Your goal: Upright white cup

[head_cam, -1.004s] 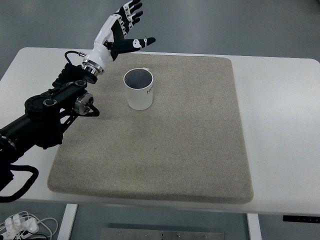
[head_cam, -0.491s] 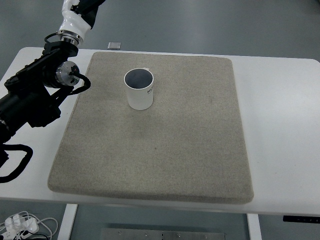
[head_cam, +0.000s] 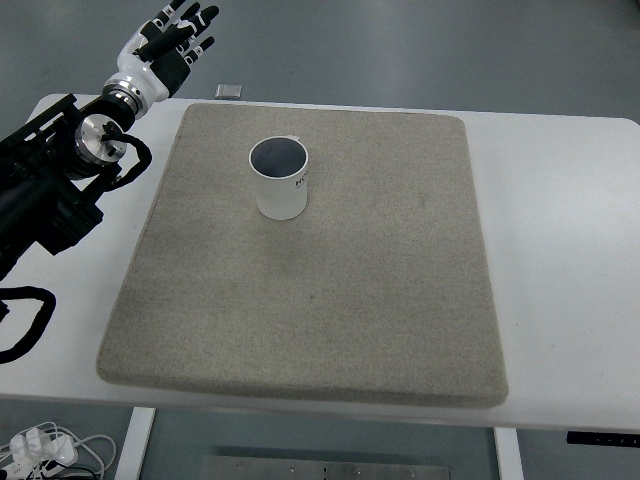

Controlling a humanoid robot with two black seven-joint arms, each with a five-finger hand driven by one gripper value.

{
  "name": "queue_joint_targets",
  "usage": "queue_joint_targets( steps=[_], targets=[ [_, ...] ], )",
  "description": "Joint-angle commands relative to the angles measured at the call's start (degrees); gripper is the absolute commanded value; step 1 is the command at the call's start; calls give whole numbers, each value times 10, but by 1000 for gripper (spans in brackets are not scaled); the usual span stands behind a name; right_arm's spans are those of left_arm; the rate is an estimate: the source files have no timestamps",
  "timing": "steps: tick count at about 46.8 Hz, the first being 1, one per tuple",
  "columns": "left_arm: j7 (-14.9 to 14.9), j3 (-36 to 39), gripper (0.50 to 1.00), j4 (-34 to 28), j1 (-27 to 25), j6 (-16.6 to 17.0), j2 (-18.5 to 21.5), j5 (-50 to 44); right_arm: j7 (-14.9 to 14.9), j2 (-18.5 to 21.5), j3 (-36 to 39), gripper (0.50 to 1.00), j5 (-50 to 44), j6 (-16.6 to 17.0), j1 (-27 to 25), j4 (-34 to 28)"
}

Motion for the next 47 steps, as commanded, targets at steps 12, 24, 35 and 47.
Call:
queue_joint_targets(
  steps=[12, 24, 35, 47],
  targets=[
    [27, -5, 996, 67, 12, -46, -28, -144, -2, 0, 1, 952, 3, 5, -1, 1],
    [27, -28, 996, 92, 12, -49, -46, -179, -1, 0, 6, 952, 6, 0, -1, 1],
    [17, -49, 996, 96, 13, -54, -47, -179, 1, 0, 5, 952, 6, 5, -1, 1],
    [15, -56, 996, 136, 13, -76, -72, -175, 1, 0, 6, 952, 6, 5, -2, 1]
  ],
)
